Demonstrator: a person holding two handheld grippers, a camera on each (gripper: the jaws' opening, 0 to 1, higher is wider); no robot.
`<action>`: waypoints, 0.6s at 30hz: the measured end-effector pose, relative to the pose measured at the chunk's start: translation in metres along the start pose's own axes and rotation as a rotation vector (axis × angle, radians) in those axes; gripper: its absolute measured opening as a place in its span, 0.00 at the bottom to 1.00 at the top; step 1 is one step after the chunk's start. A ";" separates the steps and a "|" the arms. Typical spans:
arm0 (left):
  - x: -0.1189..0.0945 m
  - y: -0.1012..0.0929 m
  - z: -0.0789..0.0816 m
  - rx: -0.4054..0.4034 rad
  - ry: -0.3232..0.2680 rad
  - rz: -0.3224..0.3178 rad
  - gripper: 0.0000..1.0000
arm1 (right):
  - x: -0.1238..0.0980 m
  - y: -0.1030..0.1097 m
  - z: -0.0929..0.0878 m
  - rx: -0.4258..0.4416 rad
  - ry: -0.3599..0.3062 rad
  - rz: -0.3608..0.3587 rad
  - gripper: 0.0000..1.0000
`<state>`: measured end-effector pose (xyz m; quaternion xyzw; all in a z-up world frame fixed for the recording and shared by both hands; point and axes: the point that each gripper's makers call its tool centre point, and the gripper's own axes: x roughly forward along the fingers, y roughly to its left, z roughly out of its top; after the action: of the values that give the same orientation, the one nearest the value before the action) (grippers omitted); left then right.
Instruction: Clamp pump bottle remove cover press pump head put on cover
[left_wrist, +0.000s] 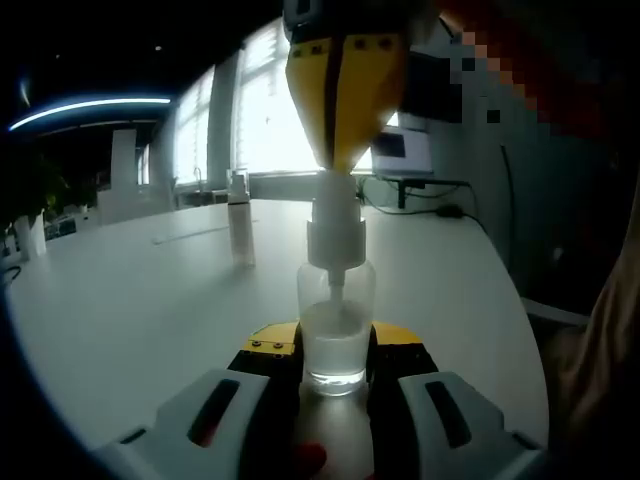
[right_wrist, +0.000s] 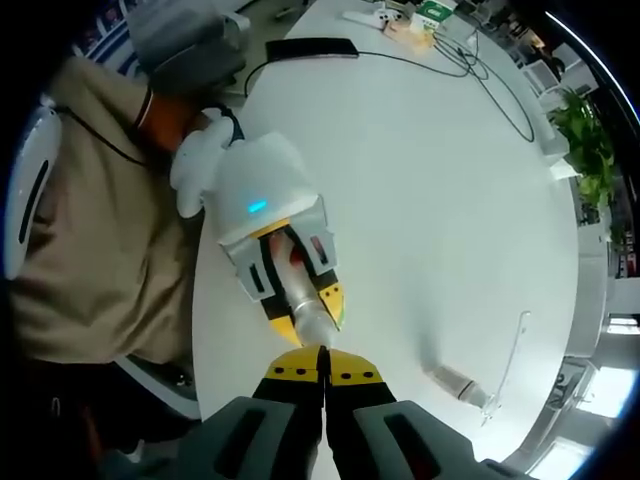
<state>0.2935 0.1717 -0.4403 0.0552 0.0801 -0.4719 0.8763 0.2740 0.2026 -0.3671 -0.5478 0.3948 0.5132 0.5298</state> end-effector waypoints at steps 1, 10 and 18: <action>0.000 0.000 0.000 0.001 0.000 0.000 0.15 | 0.001 0.000 0.000 0.004 0.001 0.002 0.00; 0.000 -0.002 0.000 0.001 0.001 0.000 0.15 | 0.001 0.001 0.000 0.008 0.017 -0.003 0.00; 0.000 -0.001 0.001 0.001 0.001 0.001 0.15 | 0.000 0.000 -0.001 0.011 0.005 -0.006 0.00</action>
<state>0.2925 0.1707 -0.4397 0.0558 0.0801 -0.4715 0.8764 0.2738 0.2012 -0.3677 -0.5475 0.3973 0.5080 0.5333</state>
